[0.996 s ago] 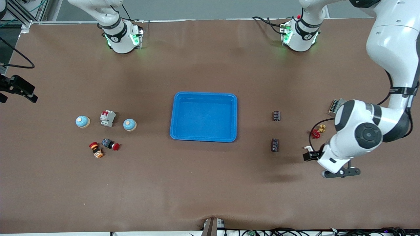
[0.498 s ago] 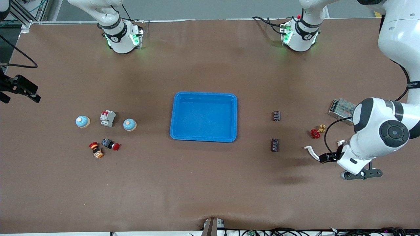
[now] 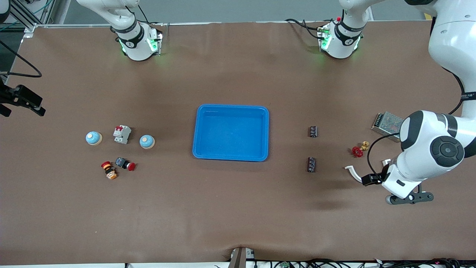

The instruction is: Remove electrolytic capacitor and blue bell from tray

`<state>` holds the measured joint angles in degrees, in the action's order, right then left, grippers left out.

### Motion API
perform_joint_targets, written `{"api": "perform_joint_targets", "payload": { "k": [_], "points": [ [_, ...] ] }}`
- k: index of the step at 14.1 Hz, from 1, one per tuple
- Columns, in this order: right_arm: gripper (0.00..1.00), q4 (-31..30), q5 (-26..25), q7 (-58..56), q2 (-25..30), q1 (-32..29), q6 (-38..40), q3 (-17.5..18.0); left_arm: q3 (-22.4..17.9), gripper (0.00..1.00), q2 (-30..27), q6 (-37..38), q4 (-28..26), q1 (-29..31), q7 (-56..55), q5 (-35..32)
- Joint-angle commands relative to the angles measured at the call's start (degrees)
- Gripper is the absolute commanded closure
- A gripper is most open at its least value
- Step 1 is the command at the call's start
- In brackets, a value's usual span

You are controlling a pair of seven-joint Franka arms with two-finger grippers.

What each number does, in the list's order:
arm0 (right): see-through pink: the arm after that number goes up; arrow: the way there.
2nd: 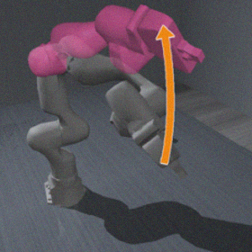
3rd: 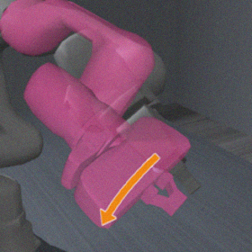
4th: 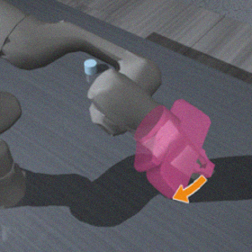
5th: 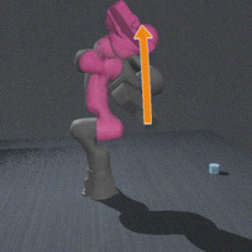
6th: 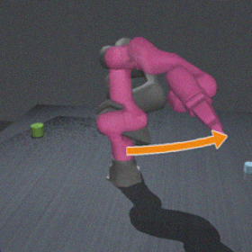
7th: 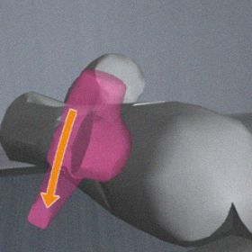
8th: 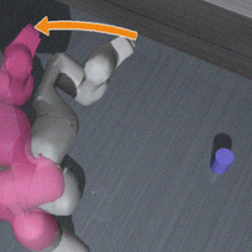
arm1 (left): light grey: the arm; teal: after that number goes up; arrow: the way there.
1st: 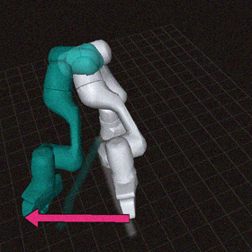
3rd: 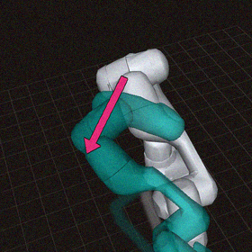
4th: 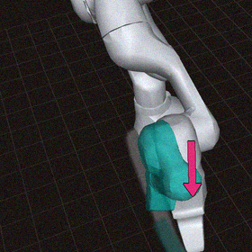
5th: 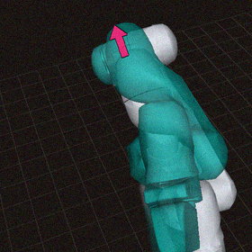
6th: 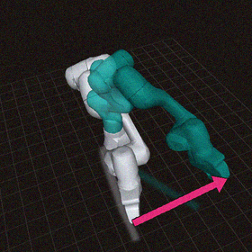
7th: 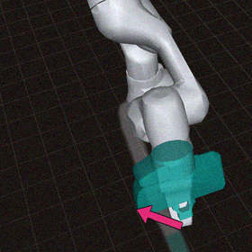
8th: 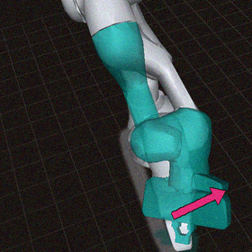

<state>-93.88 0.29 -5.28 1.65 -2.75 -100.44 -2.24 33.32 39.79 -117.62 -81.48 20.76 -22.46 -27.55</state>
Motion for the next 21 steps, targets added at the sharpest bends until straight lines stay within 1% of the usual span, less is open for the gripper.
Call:
{"api": "perform_joint_targets", "payload": {
  "k": [1,3,4,6,9,10,12,13,14,15,16,18,21],
  "points": [
    [0.0,1.0,-0.1,-0.6,0.2,-0.2,0.6,-0.1,-0.1,0.0,-1.5,0.7,-0.1,-1.1,0.8,1.4],
    [0.0,1.0,-0.1,-0.5,0.2,-0.3,0.6,-0.1,-0.8,0.0,-2.3,0.9,-0.1,-2.6,1.0,1.8],
    [0.0,0.9,-0.1,-0.4,0.1,-0.3,0.7,-0.1,-2.5,0.0,-2.7,1.1,0.3,-4.1,1.3,3.2],
    [0.0,0.8,-0.1,-0.4,-0.1,-0.2,0.6,-0.1,-8.2,0.0,-4.2,1.1,1.5,-7.9,2.1,6.9],
    [0.0,1.3,0.0,-0.6,-0.3,-0.4,0.5,-0.1,-10.9,0.0,-7.3,1.4,1.4,-9.6,5.9,11.5],
    [0.0,1.4,-0.1,-0.9,-0.3,-0.6,0.5,-0.2,-12.0,0.0,-8.3,3.2,1.4,-10.9,6.3,12.4],
    [0.0,1.8,0.1,-1.0,-0.3,-1.6,0.6,-0.2,-16.3,0.0,-10.9,7.9,1.5,-14.1,7.4,15.4],
    [0.0,1.9,0.2,-1.0,-0.3,-1.6,0.6,-0.2,-18.1,0.0,-12.6,9.2,1.5,-15.2,9.6,18.0],
    [0.0,1.9,0.2,-1.0,-0.3,-1.6,0.6,-0.2,-20.7,0.0,-14.9,10.8,1.4,-16.6,11.6,20.8],
    [0.0,1.9,0.2,-1.0,-0.3,-1.6,0.6,-0.2,-23.7,0.0,-16.6,13.3,1.4,-18.5,13.4,22.4],
    [0.0,1.9,0.2,-1.0,-0.3,-1.6,0.5,-0.2,-25.8,0.0,-18.0,15.9,1.4,-19.8,14.5,23.6],
    [0.0,2.1,0.2,-0.8,-0.3,-1.6,0.5,-0.2,-27.3,0.0,-21.4,20.3,1.3,-20.6,15.8,25.3],
    [0.0,2.2,0.2,-0.8,-0.3,-1.6,0.6,-0.2,-30.9,0.0,-26.0,25.4,1.2,-23.1,16.9,26.4]
  ]
}}
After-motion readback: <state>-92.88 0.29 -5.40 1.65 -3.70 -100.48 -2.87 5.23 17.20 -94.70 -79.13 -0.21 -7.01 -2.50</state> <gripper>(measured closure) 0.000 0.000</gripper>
